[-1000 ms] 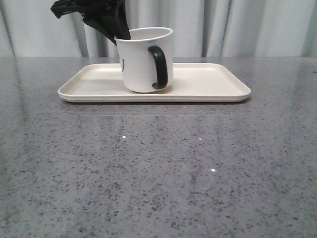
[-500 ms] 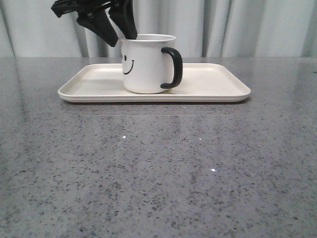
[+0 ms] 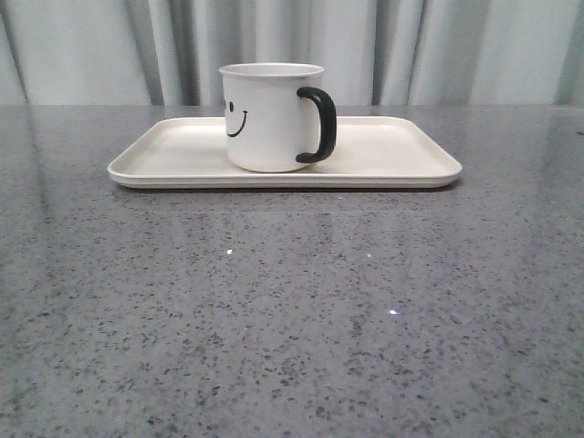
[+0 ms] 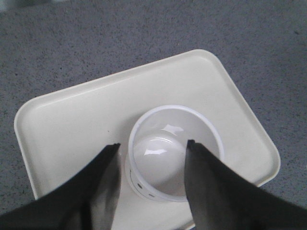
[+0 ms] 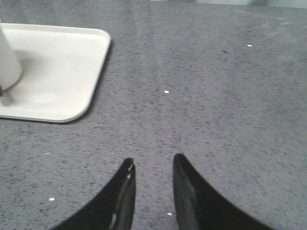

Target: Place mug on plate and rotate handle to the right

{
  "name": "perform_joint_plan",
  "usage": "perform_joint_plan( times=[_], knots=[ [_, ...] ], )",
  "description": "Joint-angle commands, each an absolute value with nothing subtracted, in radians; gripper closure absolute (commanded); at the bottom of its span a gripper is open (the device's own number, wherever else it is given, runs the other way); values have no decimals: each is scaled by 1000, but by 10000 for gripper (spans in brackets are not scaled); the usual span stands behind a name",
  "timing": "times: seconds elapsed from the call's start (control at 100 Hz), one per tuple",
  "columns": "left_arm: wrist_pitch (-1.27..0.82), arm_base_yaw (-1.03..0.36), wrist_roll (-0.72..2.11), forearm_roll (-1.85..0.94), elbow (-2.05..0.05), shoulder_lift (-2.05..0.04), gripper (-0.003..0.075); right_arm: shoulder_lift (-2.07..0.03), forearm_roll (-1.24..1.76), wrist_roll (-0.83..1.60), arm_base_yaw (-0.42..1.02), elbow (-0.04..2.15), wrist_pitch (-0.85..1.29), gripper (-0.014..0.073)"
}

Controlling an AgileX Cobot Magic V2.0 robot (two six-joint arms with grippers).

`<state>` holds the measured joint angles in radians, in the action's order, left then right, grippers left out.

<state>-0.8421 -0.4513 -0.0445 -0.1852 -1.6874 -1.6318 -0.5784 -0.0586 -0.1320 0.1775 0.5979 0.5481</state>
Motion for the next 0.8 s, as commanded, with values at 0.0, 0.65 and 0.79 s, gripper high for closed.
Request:
perform_joint_plan(
  times=[0.0, 0.65, 0.79],
  knots=[
    [-786, -455, -33, -187, -1674, -1524, 406, -627, -72, -124, 217, 664, 486, 349],
    [-678, -455, -32, -188, -1205, -1120, 407, -1139, -72, -111, 457, 1163, 660, 209],
    [-678, -455, -32, -199, -1174, -1088, 407, -1272, -72, -111, 499, 1311, 725, 209]
  ],
)
